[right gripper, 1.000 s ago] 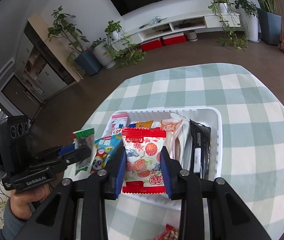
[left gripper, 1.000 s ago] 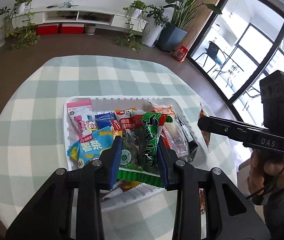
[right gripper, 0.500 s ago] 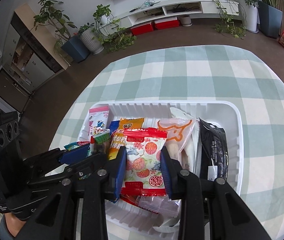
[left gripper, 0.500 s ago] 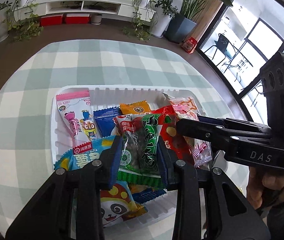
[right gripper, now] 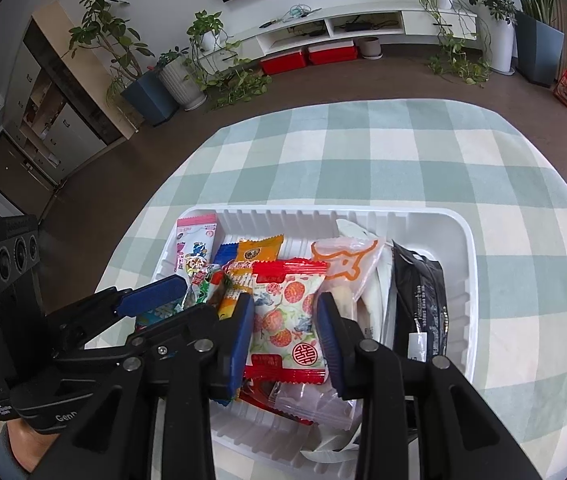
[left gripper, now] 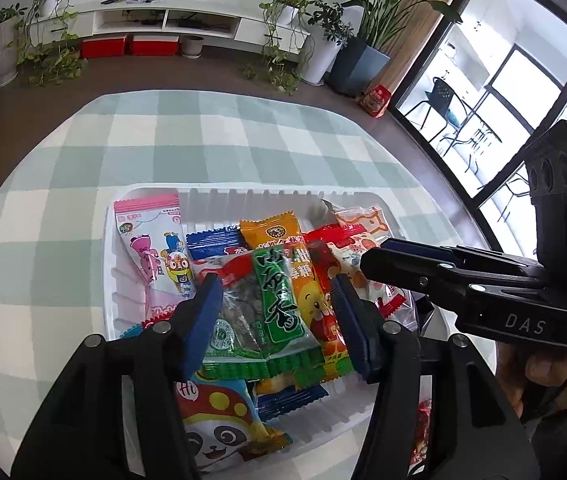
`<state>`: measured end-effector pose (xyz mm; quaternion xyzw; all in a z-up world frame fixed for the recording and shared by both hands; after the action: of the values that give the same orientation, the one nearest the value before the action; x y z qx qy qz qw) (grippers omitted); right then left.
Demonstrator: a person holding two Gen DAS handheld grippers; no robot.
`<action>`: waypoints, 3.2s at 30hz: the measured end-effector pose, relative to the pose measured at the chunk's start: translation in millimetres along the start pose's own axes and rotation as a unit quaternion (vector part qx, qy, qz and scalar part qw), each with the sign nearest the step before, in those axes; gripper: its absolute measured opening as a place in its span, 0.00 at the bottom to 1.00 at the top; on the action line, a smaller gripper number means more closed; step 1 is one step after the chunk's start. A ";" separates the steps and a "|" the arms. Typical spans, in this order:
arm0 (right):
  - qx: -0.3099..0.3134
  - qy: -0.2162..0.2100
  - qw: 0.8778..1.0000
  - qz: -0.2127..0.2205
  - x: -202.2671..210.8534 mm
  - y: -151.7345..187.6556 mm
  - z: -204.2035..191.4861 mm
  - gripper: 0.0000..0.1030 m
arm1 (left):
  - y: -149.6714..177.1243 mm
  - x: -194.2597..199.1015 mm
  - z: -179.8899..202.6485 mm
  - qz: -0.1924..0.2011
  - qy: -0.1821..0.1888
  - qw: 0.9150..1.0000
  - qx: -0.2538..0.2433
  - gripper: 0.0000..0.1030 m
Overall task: Organize snacks
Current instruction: 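Lower both packets into the tray and open both tools, then move both tools back toward the last two candies, then grasp the red patterned candy with the left tool while the right tool grasps the gold candy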
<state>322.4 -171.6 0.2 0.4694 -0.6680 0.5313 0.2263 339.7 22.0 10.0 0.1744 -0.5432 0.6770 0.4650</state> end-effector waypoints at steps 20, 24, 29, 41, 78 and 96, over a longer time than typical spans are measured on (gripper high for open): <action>0.005 -0.034 0.995 0.090 90.6 53.8 11.9 0.92 | 68.6 88.0 15.3 0.064 -0.016 0.998 0.008 1.00; 0.050 -0.021 0.993 0.100 122.9 102.9 17.9 0.92 | 117.7 91.8 54.9 0.043 -0.004 0.998 -0.042 1.00; 0.079 0.006 0.993 0.091 152.3 170.1 33.1 0.92 | 156.7 75.8 97.7 0.014 -0.004 0.997 -0.075 1.00; 0.117 0.061 0.988 0.078 172.1 242.3 46.6 0.92 | 159.7 -4.0 174.8 -0.069 -0.074 0.979 -0.177 0.99; 0.191 0.053 0.980 0.031 149.0 229.0 44.8 0.89 | 180.6 3.3 142.1 -0.100 -0.052 0.974 -0.196 0.32; 0.331 0.006 0.932 -0.145 58.4 192.2 42.7 0.78 | 217.9 48.1 107.0 -0.081 -0.020 0.987 -0.135 0.32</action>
<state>137.3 -234.6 -62.8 0.6061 -0.3775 0.6865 0.1372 108.1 -47.9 -41.9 0.1667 -0.6230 0.5536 0.5269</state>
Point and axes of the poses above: each gripper's, at about its wrist camera, not at the fingertips, and x roughly against the way its jaws point, z to its right, y to its underside, the point moved 1 cm from there along -x, roughly the way its jaws point
